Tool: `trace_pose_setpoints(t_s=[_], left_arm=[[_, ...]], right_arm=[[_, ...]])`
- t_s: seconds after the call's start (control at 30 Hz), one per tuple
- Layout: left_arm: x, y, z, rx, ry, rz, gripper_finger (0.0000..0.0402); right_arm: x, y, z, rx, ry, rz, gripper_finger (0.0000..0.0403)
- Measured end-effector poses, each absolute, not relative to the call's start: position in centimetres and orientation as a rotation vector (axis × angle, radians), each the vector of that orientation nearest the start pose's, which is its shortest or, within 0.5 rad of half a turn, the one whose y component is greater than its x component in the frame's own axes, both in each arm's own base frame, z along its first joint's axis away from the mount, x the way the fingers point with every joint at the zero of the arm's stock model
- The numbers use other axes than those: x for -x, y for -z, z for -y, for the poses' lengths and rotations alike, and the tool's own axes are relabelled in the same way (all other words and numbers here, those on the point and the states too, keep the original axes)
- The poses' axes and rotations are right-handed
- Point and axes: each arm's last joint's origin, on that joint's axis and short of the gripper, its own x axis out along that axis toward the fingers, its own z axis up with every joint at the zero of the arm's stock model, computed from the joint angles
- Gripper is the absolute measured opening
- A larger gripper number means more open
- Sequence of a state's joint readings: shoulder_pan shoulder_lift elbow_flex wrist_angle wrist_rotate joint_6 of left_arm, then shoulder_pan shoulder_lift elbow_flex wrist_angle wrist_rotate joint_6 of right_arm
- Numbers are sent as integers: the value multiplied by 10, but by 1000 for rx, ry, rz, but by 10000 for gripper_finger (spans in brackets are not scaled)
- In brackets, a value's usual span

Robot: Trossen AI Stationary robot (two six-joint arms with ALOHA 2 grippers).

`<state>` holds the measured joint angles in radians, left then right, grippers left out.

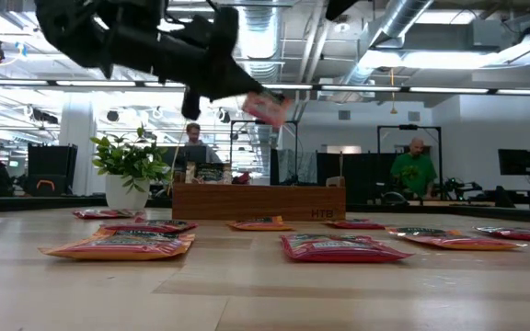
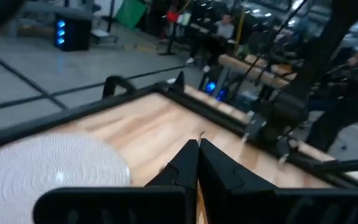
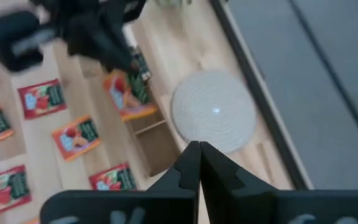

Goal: Pick & Place Tea
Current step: Put the orange tea bag into the middle of the wooden organizer

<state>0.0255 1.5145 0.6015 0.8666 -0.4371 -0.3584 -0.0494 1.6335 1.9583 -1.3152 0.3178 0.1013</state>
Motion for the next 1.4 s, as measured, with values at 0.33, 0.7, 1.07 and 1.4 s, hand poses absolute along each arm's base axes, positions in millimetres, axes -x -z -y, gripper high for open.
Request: trace_pose_setpoints(t_s=[0.33,0.7,1.07,1.4], left_arm=[[-336,-179,-12,243,-792,42,0],[-336,-159,-12,399,-823,12,0],[-316,-139,-11,481,-763,85,0],[-309,-137,-11,483,-664,101,0]], right_arm=[[-297,-425,23,171,373,-987,0],[-297,-424,32,195,315,-1005,0],[-295,-393,34,144,103,-861,0],[-240,-357,51,-23,-57,-434,0]])
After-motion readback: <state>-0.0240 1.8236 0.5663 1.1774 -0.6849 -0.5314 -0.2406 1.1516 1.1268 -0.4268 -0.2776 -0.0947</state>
